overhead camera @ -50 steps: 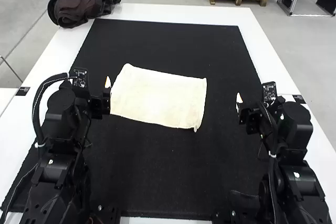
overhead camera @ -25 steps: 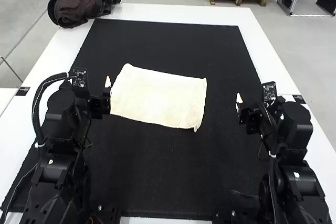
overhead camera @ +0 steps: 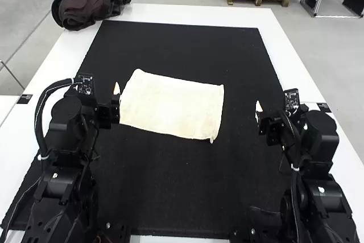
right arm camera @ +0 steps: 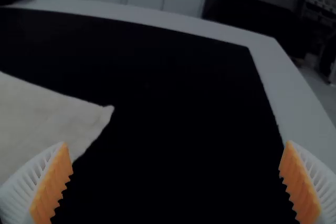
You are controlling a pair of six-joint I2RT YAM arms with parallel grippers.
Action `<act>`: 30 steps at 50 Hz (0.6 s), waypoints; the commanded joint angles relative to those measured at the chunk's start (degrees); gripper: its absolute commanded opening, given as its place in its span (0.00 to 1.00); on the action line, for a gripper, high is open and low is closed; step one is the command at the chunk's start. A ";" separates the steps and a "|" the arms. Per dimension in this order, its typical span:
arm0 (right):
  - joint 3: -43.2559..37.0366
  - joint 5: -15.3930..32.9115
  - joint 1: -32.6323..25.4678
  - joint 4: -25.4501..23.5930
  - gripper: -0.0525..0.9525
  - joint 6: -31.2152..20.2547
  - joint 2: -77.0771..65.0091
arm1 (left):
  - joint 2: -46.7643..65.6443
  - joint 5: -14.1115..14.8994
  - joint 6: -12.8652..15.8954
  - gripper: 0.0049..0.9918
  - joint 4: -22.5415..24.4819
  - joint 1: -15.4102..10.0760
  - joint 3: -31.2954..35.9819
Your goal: Fold the towel.
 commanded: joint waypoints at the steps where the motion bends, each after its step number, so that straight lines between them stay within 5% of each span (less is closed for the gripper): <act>1: -0.40 -2.73 0.33 -1.55 0.96 -0.69 -0.49 | -0.41 -0.22 -0.49 0.97 0.52 -0.14 -0.34; 25: -0.40 -2.56 -0.02 -1.20 0.96 -0.87 -0.49 | -0.41 -0.13 -0.49 0.97 0.61 -0.32 -0.25; 30: -0.40 -1.33 -0.11 2.05 0.96 -1.31 -0.49 | -0.41 -0.13 2.14 0.97 1.75 -0.32 -0.25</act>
